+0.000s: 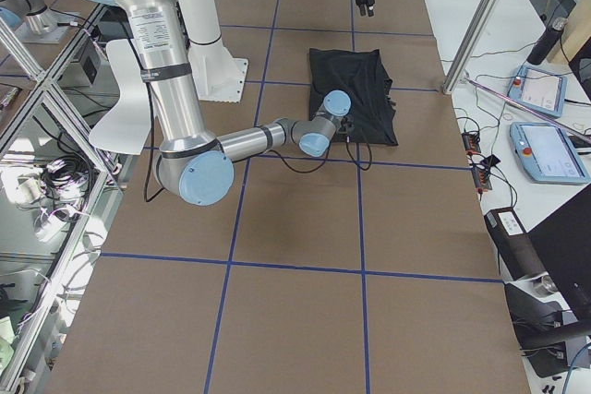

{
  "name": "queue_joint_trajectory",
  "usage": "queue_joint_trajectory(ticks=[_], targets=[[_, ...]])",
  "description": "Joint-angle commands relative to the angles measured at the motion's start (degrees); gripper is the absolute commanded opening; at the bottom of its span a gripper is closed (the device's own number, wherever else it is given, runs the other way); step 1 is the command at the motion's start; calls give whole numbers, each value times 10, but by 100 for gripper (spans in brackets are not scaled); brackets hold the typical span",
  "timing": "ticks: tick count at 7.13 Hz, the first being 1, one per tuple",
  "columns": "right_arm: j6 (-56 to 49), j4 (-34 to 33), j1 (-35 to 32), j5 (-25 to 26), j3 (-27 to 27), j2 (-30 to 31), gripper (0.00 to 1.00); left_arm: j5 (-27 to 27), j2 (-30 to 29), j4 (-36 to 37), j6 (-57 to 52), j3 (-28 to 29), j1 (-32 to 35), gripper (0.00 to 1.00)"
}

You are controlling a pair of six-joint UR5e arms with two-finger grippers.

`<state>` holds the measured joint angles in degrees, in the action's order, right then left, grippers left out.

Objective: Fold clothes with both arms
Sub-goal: 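Move the right gripper down to the folded shirt's edge nearest it, then grasp the shirt edge with the right gripper and lift it toward the left gripper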

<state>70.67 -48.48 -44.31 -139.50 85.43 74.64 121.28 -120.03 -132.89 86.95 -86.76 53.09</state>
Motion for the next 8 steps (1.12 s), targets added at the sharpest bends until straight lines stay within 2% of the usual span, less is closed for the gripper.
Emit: queue_joint_trajectory(ticks=[1,2,3,5,6,7,8], targets=[[1,0,32,-24,65,15,0,0,3,0,1,-1,1,80],[20,-1,63,-67,109,23,0,-1,4,0,0,-1,4,78],[106,1,114,-109,140,11,0,0,4,0,0,-1,7,78],[191,2,194,-107,181,-16,0,2,7,0,0,-5,6,78],[231,1,212,-115,177,-29,42,3,8,-1,0,-3,4,80],[241,3,205,-106,175,-32,99,1,21,-5,-1,-7,0,99],[239,3,158,-104,173,-30,100,-2,33,-4,0,-33,-27,99]])
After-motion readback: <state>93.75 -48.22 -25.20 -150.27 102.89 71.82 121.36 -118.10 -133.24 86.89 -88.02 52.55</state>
